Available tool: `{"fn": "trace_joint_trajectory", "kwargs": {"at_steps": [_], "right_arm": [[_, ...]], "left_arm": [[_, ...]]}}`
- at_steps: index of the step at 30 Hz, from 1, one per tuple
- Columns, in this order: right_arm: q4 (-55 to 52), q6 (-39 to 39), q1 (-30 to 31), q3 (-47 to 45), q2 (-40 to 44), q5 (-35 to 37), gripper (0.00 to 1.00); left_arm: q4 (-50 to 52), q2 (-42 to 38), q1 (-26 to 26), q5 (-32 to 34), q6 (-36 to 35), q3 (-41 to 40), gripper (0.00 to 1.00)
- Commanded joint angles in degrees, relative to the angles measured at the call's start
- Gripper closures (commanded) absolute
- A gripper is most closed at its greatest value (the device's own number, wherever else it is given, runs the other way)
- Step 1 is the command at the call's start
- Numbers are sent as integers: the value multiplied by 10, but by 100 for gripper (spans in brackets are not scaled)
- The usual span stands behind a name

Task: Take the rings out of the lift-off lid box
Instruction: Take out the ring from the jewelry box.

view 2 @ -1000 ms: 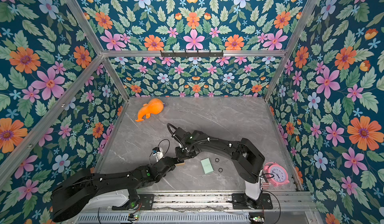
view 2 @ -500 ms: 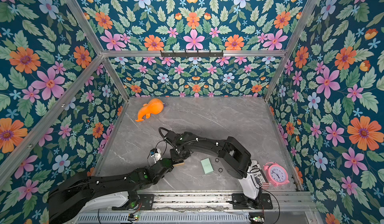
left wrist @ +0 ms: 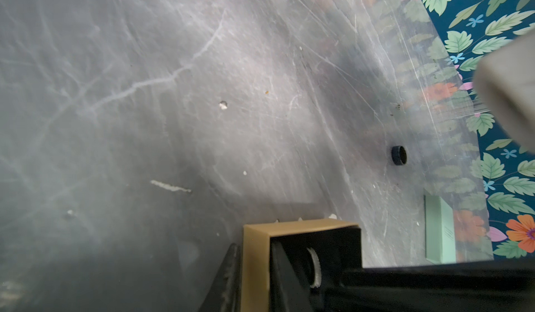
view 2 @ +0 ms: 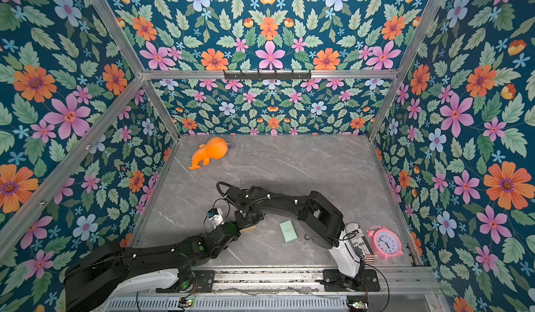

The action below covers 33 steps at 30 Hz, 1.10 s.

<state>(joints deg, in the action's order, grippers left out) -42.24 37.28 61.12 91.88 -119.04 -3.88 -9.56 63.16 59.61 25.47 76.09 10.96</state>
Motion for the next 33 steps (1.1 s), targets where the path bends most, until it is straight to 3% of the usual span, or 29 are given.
{"fn": "trace_joint_trajectory", "kwargs": {"at_steps": [1,22,28,33], "right_arm": [[-9,3,4,6,-3,10,76],[-28,2,3,33,-49,15,80],[-32,2,3,39,-49,17,86],[-24,1,3,37,-37,9,98]], "left_arm": [[-12,-1,0,4,-5,0,77],[-15,-4,1,3,-4,-6,79],[-17,-1,0,2,-3,-9,79],[-18,4,0,1,-3,-9,79]]}}
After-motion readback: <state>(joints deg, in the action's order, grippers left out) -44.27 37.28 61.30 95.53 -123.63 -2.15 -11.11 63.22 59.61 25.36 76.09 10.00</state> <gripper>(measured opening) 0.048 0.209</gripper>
